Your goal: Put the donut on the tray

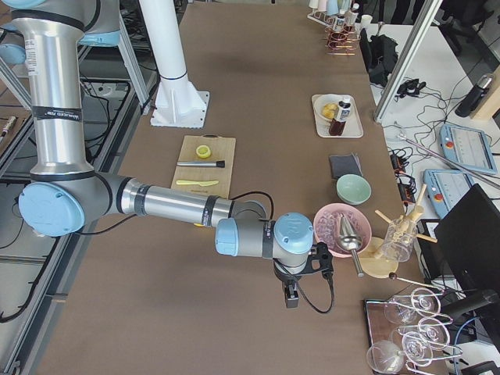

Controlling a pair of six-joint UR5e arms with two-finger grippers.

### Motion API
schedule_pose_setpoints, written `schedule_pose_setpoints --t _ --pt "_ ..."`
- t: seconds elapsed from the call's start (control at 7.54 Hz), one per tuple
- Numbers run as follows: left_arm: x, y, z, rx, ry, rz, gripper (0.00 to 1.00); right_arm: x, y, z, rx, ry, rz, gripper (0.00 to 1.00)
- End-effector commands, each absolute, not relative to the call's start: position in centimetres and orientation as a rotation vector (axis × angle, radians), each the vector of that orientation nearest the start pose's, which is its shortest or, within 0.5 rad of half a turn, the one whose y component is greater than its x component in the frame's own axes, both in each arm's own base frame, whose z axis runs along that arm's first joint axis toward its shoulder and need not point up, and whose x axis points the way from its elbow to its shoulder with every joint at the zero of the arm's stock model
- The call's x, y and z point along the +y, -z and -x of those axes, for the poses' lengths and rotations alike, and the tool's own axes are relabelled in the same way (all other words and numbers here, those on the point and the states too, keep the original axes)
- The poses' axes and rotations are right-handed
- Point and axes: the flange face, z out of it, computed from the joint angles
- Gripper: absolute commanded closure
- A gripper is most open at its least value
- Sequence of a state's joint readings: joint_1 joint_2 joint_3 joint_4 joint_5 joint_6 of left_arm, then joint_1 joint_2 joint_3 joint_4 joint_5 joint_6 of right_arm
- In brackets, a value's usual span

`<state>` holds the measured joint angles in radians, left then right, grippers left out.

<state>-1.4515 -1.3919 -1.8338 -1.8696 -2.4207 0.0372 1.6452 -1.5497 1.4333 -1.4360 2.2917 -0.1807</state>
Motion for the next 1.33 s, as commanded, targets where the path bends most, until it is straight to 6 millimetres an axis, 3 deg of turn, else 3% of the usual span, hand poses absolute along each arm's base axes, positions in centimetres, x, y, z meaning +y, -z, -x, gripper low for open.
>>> schedule_pose_setpoints --t 0.0,0.53,1.19 --pt "-43.8 -57.1 0.9 0.807 -0.298 -0.336 0.02 -50.3 -69.8 -10.2 -0.707 0.117 -0.112 0.00" --pt "-43.7 -56.8 1.0 0.818 -0.303 -0.346 0.02 -50.9 -68.9 -10.8 -0.703 0.111 -0.126 0.00" --pt "-43.8 -56.5 1.0 0.818 -0.304 -0.353 0.02 -50.2 -69.3 -11.4 -0.716 0.095 -0.123 0.00"
